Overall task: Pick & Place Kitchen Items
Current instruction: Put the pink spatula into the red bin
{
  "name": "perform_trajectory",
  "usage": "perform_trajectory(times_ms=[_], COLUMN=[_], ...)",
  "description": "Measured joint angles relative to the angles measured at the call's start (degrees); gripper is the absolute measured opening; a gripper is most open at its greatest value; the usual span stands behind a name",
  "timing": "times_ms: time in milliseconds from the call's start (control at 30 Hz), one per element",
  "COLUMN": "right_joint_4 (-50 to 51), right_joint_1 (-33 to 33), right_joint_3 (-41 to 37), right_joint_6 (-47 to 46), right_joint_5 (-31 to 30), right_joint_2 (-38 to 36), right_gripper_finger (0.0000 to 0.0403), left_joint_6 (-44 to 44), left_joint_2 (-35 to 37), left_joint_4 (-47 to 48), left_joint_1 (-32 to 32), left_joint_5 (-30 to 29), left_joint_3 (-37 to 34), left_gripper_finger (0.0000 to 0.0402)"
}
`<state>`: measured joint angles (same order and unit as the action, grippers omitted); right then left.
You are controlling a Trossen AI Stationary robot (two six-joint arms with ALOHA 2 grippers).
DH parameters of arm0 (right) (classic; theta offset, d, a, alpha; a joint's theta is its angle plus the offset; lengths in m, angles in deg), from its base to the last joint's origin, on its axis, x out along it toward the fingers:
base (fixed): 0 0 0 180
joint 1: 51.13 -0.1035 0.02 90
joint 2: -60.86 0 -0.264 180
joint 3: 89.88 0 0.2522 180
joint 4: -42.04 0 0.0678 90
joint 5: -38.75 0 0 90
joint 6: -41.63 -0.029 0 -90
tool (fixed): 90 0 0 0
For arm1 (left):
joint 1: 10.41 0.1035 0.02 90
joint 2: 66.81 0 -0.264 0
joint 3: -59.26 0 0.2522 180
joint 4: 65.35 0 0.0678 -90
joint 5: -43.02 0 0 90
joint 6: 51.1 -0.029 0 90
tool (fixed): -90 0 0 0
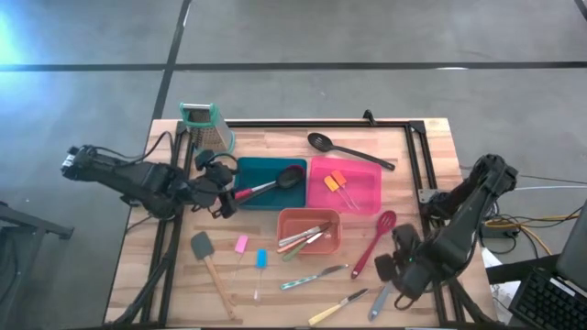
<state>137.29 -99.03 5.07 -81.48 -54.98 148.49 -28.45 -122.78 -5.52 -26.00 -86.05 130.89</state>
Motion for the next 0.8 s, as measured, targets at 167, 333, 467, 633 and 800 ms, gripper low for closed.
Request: perform_trajectory(times_ms=[167,333,467,633,800], right_joint_4=[-7.3,-12.7,-14.0,-14.2,-14.1], right_joint_1=[0.0,0.5,1.1,2.2,0.7], right_joint_3=[0.0,0.0,0.0,-0.4,-3.2], right_joint_6=[-0.4,0.1,0.2,-0.5,-4.7], right_joint_5=[2.5,2.3,2.4,5.0,12.1], right_joint_2=[3.4,6.4,8.1,8.6,8.6], right_gripper_finger=[0.0009,0.0031,0.0059,0.0091,0.0131], left_joint_6=[-0.4,-3.4,-4.8,-2.0,-2.5], left_joint_2=[0.0,0.0,0.0,0.0,0.0], left_joint_4=[0.0,0.4,3.9,9.5,11.1], left_joint_1=[2.2,4.1,4.8,5.1,5.3], left_joint_5=[2.0,6.6,8.1,10.2,11.4], left_joint_3=[0.0,0.0,0.0,0.0,-0.1], left_gripper_finger=[0.0204,0.0204,0.0204,0.0204,0.0204])
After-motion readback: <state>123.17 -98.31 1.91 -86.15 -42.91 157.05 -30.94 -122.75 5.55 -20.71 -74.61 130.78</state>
